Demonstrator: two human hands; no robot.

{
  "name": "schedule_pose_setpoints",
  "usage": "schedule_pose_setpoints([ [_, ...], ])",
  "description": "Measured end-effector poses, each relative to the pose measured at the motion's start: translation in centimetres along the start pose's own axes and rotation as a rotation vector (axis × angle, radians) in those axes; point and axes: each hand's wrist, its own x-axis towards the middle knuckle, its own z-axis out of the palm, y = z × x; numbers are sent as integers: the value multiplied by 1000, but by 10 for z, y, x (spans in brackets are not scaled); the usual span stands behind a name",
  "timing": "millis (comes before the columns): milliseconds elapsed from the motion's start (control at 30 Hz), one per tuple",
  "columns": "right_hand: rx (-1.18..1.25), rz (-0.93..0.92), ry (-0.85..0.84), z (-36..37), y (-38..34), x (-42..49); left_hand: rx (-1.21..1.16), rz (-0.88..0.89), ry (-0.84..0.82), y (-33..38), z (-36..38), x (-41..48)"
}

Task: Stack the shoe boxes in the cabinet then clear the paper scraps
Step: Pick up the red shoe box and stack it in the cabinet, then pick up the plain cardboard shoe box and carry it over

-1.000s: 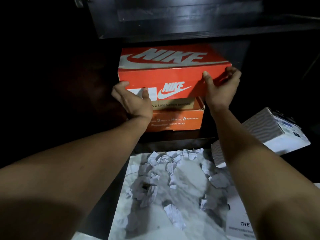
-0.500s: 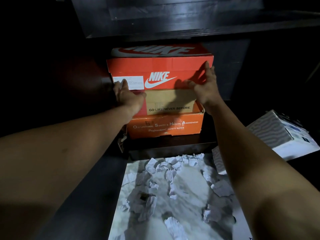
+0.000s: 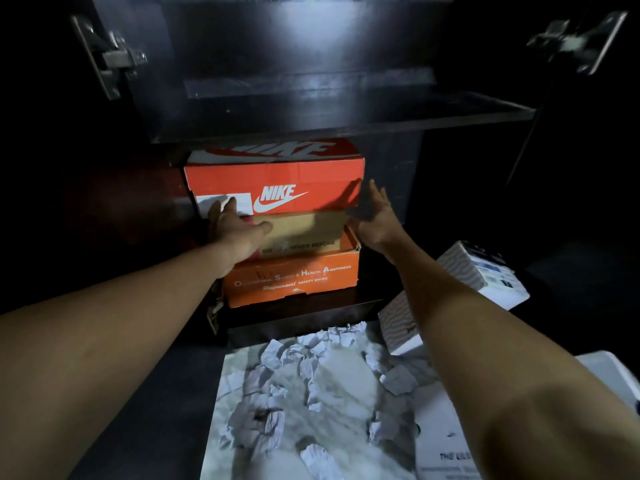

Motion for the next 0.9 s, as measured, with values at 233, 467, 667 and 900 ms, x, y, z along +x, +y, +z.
schedule_pose_setpoints([
  [233, -189, 115, 52, -106, -30, -80, -95, 130, -122, 64, -17, -78],
  [467, -469, 224, 79, -215, -90, -180, -213, 270, -282, 119, -31, -175],
  [667, -651, 333, 141, -259, -116, -259, -314, 328, -411, 134, -33, -234],
  [900, -717, 512, 91, -273, -120, -335, -280, 301, -636, 128, 14, -278],
])
